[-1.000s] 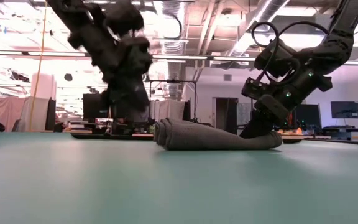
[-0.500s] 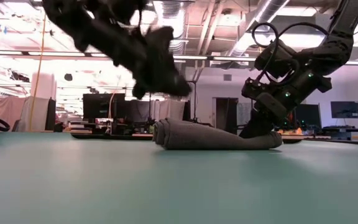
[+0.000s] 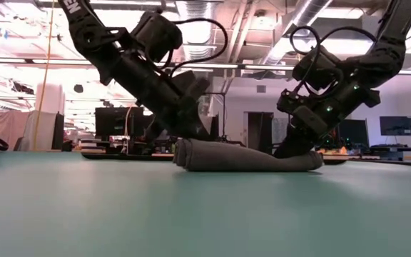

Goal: Roll towel into tight, uniform cylinder
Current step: Roll the gray towel

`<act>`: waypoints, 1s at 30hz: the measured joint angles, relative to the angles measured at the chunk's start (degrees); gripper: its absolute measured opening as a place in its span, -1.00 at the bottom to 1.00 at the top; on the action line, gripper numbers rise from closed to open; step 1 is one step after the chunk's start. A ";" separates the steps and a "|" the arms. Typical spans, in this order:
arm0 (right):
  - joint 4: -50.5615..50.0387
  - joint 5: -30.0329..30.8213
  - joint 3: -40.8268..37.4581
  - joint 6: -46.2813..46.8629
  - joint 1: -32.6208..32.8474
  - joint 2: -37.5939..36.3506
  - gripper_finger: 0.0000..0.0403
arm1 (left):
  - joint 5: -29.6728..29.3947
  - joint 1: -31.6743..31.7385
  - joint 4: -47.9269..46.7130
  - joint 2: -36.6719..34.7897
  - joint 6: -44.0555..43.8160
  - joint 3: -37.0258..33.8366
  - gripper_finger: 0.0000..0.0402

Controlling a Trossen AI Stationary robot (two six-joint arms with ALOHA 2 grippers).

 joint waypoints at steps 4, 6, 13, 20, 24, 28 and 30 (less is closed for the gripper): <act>0.60 0.00 0.40 0.16 0.06 0.03 -0.85 | 1.10 0.48 -1.71 0.00 -0.20 0.00 -1.00; 0.37 0.02 0.63 1.35 -0.11 0.03 -0.85 | -0.13 0.46 -1.89 -0.68 0.54 0.00 -1.00; 0.45 0.00 0.74 3.05 -0.36 0.02 -0.70 | -1.66 -0.43 6.17 -4.02 5.74 0.10 -1.00; 0.34 0.00 0.76 3.43 -0.36 -0.01 -0.43 | 1.20 -2.01 2.07 -0.12 4.12 -0.04 -1.00; -0.10 -0.12 0.79 3.43 -0.36 -0.05 -0.26 | -0.16 -1.74 0.54 1.73 2.23 0.04 -1.00; -3.36 -0.75 0.85 3.40 -0.36 -3.50 -0.14 | -0.54 -0.73 0.71 2.71 1.91 0.10 -1.00; -6.41 -1.48 0.70 3.40 -0.34 -7.16 -0.09 | -0.30 -0.13 0.01 2.97 2.01 0.11 -1.00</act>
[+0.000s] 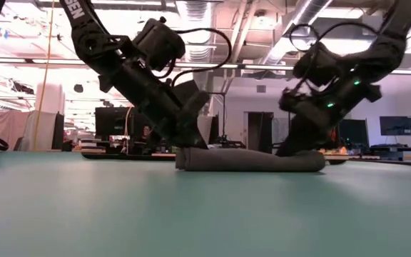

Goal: Roll towel into tight, uniform cylinder
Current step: Roll the gray towel

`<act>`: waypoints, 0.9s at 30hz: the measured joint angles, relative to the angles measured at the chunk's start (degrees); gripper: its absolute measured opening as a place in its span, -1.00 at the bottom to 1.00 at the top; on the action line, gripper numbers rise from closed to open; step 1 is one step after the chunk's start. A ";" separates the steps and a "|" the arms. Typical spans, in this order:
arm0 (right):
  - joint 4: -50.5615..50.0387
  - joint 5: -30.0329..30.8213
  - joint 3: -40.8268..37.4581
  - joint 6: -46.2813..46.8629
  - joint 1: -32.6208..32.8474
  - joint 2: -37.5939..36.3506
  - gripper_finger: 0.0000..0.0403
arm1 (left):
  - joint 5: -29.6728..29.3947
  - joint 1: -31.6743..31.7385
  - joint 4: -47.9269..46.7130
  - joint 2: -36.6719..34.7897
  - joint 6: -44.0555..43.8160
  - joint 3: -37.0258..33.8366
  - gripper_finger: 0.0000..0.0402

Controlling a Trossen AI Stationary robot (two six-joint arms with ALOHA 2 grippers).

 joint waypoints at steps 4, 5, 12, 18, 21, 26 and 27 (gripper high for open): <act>-7.20 -0.40 -0.20 -0.18 0.13 -9.13 -0.04 | 0.78 1.35 -0.63 -0.04 0.01 -0.02 -1.00; -8.85 -0.40 -0.16 -0.20 0.13 -11.52 -0.03 | 1.16 1.73 -0.78 -0.03 0.13 -0.03 -1.00; -18.51 -0.26 -0.13 -3.67 1.33 -21.98 0.01 | 2.38 3.44 0.15 0.83 0.50 -0.04 -1.00; -18.12 1.26 -1.03 -15.70 7.85 -22.90 0.07 | 4.24 4.46 1.74 2.98 0.42 0.14 -1.00; -16.55 8.66 -2.12 -22.51 11.70 -20.85 0.11 | 5.89 4.82 2.04 4.61 -0.09 0.81 -1.00; -14.43 21.94 -1.97 -27.70 15.93 -17.24 0.18 | 6.12 4.83 1.92 4.61 0.64 1.29 -1.00; -14.45 22.83 -1.95 -28.37 16.10 -16.46 0.18 | 6.20 4.97 2.30 4.61 0.72 1.29 -1.00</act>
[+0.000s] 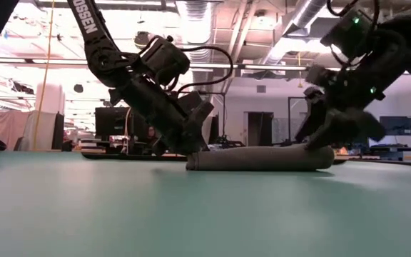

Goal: Roll towel into tight, uniform cylinder
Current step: Roll the gray towel

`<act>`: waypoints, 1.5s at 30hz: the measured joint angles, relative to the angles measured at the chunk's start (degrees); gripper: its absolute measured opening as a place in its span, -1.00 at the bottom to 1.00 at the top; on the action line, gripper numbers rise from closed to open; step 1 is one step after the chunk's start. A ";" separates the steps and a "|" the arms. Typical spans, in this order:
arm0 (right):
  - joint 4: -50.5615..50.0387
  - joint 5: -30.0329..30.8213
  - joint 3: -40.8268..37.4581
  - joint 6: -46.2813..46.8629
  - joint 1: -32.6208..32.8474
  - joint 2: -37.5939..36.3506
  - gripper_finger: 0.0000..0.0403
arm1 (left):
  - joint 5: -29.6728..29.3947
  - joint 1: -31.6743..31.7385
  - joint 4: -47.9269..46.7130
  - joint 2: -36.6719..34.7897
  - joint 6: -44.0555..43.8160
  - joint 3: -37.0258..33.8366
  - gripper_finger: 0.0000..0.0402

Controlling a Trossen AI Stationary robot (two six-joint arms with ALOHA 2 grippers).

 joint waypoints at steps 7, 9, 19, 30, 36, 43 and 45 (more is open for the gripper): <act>2.28 -1.29 0.01 -0.22 -2.61 8.70 0.19 | 2.59 1.03 0.58 -0.29 1.51 -0.02 -0.99; 3.90 -1.22 0.10 1.12 -3.77 10.90 0.18 | 4.99 1.18 1.00 -0.81 3.94 -0.02 -0.95; 5.19 -3.15 0.20 6.41 -5.84 13.70 -0.47 | 6.37 1.26 -4.29 -10.80 13.06 -0.15 -0.38; 5.88 -10.88 0.13 10.14 -8.32 13.34 -0.57 | 2.40 -6.21 -8.07 -11.88 23.87 -0.37 -0.04; 6.04 -14.25 0.13 11.25 -8.19 13.32 -0.54 | -4.72 -9.26 -2.82 -7.53 34.02 -0.01 0.04; 5.98 -14.63 0.10 11.29 -8.35 13.34 -0.54 | -7.32 -8.90 -6.48 -7.48 33.44 0.09 0.12; 6.03 -14.92 0.09 11.76 -8.65 13.34 -0.54 | -7.31 -8.94 -6.98 -7.50 32.84 -0.18 0.14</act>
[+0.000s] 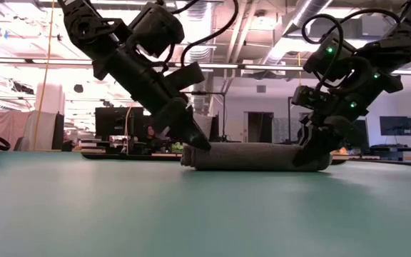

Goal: Roll towel into tight, uniform cylinder
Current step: Roll the gray towel

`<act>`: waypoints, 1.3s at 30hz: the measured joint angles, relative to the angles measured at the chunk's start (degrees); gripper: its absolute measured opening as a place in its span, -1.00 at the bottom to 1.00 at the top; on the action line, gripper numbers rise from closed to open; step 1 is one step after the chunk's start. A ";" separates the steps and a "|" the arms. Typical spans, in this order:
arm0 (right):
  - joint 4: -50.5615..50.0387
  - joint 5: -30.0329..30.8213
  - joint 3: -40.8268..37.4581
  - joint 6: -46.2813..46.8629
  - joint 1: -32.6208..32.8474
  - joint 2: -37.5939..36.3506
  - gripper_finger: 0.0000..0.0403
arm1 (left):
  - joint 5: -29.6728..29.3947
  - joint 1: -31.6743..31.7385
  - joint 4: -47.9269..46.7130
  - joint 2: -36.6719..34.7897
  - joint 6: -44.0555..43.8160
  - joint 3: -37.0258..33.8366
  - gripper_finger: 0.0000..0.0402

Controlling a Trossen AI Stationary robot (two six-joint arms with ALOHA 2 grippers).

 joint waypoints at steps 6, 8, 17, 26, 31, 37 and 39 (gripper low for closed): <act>0.36 -0.83 -0.02 2.10 -0.04 0.00 -0.53 | 0.79 -0.07 3.70 2.81 -1.26 -0.08 0.15; 0.44 -1.01 -0.02 3.09 0.01 0.02 -0.53 | 0.04 -0.09 4.85 4.96 -1.13 -0.02 0.15; 0.32 -9.44 -0.02 10.88 -0.09 0.00 -0.53 | -3.98 -0.14 7.49 8.61 -0.80 0.77 0.07; 0.27 -18.28 -0.09 16.73 1.36 0.04 -0.54 | 8.08 2.91 3.93 8.41 -11.84 0.83 -0.86; 0.36 -20.86 -0.15 22.75 6.97 0.04 -0.54 | 26.44 3.30 -1.44 7.14 -21.60 2.06 -0.86; 5.67 -19.13 -0.09 35.22 20.72 0.66 -0.54 | 44.56 -1.62 -7.61 7.17 -37.19 6.21 -0.86; 7.39 -16.74 -0.15 39.78 25.42 0.61 -0.54 | 47.11 -4.11 -7.54 7.17 -41.40 7.72 -0.86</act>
